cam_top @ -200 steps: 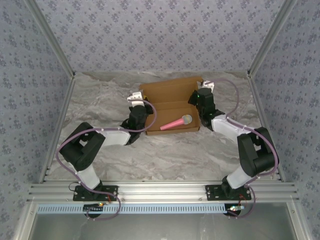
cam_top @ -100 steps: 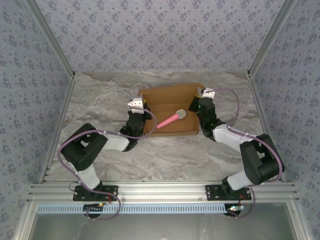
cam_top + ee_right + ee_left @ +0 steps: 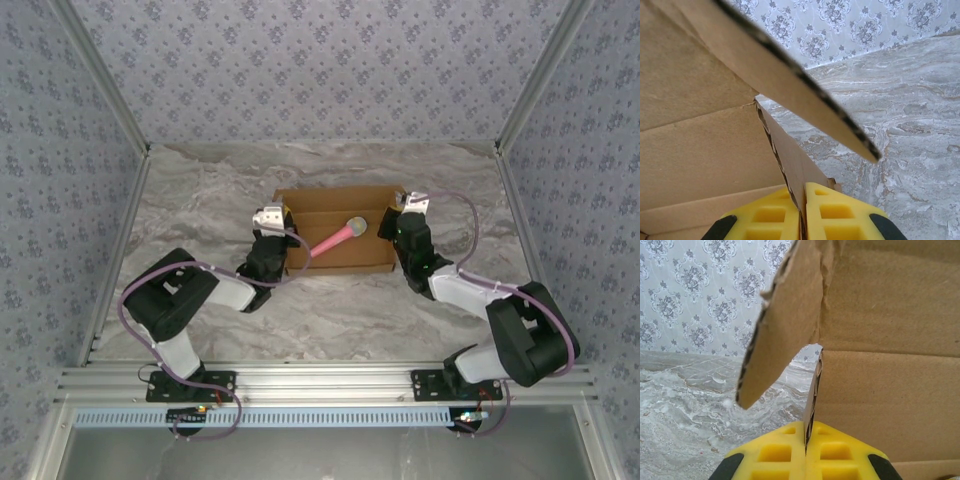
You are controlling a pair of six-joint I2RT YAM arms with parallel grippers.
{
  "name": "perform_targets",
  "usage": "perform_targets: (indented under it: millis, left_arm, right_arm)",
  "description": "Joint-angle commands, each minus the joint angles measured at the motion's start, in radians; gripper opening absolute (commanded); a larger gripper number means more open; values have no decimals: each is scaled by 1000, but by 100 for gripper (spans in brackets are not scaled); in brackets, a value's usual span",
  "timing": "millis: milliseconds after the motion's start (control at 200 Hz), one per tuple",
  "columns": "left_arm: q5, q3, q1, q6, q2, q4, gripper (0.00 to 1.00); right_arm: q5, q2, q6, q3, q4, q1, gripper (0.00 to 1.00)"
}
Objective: Fold the paper box
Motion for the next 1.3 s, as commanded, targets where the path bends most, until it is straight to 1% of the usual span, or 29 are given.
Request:
perform_targets:
  millis: [0, 310, 590, 775, 1034, 1169, 1294]
  left_arm:
    - [2, -36, -16, 20, 41, -9, 2]
    - [-33, -63, -56, 56, 69, 47, 5]
    - [-59, -100, -71, 36, 65, 68, 9]
    - [-64, -113, -76, 14, 48, 40, 13]
    - [-53, -132, -81, -20, -6, -7, 21]
    - [-34, -137, -80, -45, -61, -74, 28]
    - [-21, -133, -80, -81, -119, -178, 37]
  right_arm:
    - [45, -20, 15, -41, -17, 16, 11]
    - [87, -50, 33, -110, -6, 41, 11]
    - [120, -72, 9, -166, 26, 71, 11]
    - [129, -85, -1, -189, 35, 80, 11]
    - [156, -97, -3, -202, 26, 94, 10]
    - [167, -104, -5, -203, 15, 98, 10]
    - [173, -108, -5, -204, 10, 98, 10]
